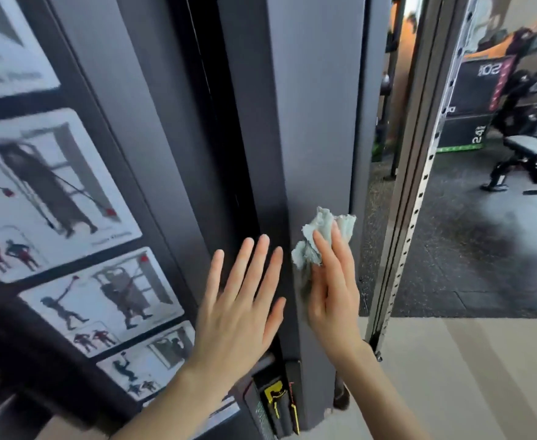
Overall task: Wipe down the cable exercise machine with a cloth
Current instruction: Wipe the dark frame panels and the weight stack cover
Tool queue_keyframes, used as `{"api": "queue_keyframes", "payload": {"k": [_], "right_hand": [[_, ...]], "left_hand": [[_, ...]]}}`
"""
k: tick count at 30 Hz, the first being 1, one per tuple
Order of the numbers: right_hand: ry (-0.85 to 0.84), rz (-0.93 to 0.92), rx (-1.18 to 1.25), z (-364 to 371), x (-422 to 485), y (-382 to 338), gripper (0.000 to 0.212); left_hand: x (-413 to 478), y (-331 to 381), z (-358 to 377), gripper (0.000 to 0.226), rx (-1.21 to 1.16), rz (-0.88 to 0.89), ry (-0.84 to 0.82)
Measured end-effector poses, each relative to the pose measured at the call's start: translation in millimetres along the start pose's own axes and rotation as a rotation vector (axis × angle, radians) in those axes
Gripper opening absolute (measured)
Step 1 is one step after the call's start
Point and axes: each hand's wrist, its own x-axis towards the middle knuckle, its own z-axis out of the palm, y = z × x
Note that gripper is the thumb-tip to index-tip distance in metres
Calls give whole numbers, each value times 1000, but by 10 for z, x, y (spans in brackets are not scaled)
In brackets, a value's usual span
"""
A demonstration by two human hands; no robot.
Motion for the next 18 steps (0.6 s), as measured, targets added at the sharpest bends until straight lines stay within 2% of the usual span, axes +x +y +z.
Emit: {"api": "queue_keyframes", "payload": {"k": [7, 12, 18], "right_hand": [[-36, -205, 78, -264, 1251, -1080, 41], [-94, -351, 166, -342, 1869, -1556, 34], [-186, -531, 283, -342, 2187, -1918, 39]], "left_hand": [[619, -700, -1248, 61, 104, -33, 52], [864, -929, -1824, 63, 248, -168, 96], [828, -1124, -2360, 62, 388, -335, 134]]}}
